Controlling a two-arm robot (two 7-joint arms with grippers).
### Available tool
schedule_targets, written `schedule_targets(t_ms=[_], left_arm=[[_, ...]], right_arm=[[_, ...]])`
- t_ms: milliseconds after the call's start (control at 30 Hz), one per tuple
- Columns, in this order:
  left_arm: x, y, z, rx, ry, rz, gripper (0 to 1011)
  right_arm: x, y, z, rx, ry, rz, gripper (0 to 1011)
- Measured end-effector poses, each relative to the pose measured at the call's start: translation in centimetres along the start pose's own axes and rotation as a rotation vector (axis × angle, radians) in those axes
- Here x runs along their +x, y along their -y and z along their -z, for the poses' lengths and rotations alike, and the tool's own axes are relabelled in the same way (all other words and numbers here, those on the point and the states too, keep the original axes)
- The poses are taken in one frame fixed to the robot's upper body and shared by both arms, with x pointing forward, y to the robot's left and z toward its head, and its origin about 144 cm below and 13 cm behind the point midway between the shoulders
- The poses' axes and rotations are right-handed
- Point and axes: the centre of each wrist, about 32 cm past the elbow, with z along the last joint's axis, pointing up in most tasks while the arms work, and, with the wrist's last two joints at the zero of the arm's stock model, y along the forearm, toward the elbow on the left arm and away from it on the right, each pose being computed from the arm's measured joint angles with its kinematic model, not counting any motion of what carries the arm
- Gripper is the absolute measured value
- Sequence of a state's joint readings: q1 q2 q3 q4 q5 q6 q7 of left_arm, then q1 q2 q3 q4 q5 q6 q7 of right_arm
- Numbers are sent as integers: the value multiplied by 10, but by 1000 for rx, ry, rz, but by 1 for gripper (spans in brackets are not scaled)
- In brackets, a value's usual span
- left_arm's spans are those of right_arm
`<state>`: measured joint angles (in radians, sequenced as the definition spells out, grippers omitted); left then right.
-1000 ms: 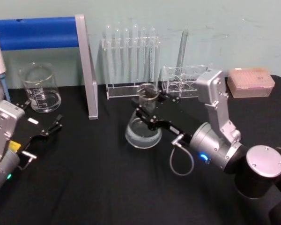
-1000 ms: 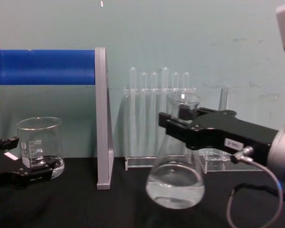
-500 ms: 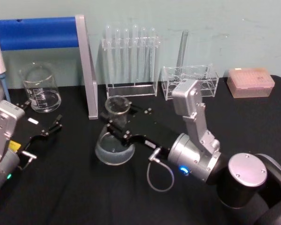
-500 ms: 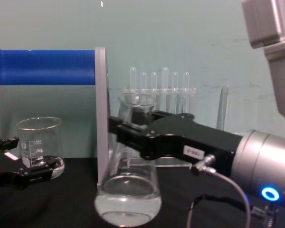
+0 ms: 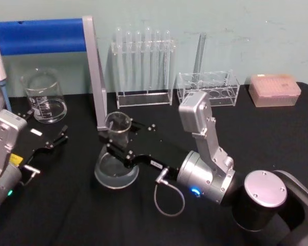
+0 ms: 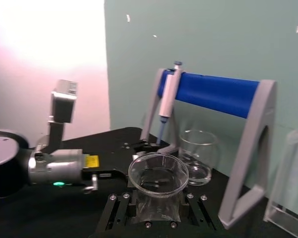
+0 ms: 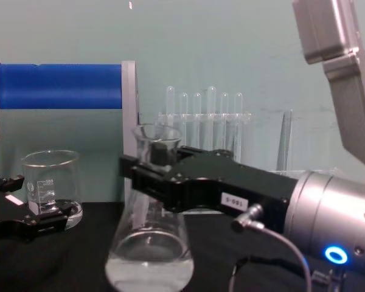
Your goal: Grasp the erlenmeyer flask with one hand, shake it three times, then place it back.
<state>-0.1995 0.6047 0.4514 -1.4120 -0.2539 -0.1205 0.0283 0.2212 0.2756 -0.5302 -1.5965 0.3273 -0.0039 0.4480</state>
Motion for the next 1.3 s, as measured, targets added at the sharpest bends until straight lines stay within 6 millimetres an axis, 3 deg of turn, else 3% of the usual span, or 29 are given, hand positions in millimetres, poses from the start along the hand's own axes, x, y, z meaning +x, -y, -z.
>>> schedule_targets(t_ms=[667, 1300], left_arm=[[0, 0, 0, 0, 0, 0, 1001], [0, 0, 0, 0, 0, 0, 1001]], right_arm=[[52, 19, 0, -8, 61, 310, 449], [78, 38, 0, -30, 99, 473, 449]])
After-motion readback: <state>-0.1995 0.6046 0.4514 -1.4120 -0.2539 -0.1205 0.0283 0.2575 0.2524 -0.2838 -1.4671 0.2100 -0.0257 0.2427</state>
